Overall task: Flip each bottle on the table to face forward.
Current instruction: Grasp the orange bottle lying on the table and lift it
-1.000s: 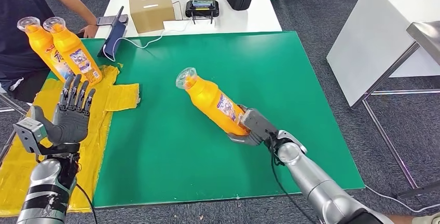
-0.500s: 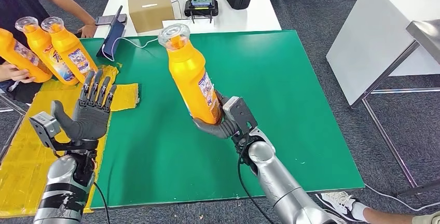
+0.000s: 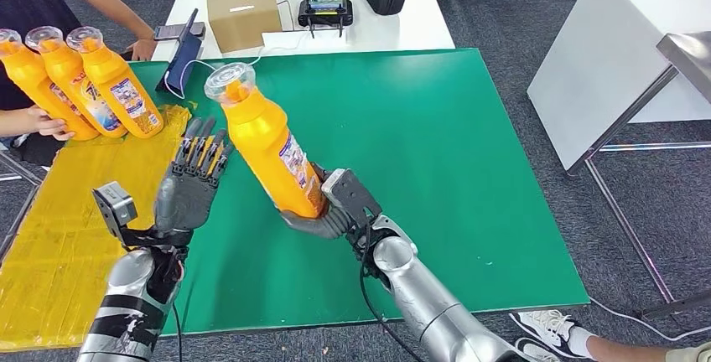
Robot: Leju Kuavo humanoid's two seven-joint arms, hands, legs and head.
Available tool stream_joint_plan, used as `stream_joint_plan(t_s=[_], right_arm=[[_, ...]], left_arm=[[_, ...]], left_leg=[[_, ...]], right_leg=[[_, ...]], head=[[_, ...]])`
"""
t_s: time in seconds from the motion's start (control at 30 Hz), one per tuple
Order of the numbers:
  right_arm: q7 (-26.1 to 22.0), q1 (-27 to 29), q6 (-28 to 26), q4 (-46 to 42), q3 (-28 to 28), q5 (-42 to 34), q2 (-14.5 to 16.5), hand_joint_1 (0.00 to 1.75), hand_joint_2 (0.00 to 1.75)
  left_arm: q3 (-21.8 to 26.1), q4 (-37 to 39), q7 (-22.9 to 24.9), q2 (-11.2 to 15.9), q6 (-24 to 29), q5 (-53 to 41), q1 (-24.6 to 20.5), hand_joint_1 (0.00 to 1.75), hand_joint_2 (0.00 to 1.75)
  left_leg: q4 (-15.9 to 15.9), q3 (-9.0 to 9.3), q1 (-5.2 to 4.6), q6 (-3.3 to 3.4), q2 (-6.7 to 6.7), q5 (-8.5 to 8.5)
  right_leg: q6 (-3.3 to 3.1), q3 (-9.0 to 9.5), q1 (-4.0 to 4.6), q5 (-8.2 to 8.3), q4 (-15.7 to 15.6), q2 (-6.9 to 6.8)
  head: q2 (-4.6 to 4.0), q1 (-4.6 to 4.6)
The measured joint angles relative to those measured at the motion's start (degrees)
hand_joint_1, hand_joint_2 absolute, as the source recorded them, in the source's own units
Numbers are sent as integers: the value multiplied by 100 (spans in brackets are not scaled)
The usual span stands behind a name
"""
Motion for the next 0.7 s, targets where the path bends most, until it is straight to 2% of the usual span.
stream_joint_plan(t_s=[0.5, 0.7], right_arm=[[37, -79, 37, 229, 441, 45, 93, 175, 175], [124, -134, 105, 321, 541, 20, 97, 175, 175]], left_arm=[[-309, -28, 8, -18, -21, 33, 13, 0, 175], [-366, 6, 262, 43, -291, 264, -4, 0, 175]], left_leg=[[0, -1, 0, 0, 0, 0], [0, -1, 0, 0, 1, 0]], right_leg=[[0, -1, -1, 0, 0, 0], [0, -3, 0, 0, 0, 0]], head=[[0, -1], [0, 0]])
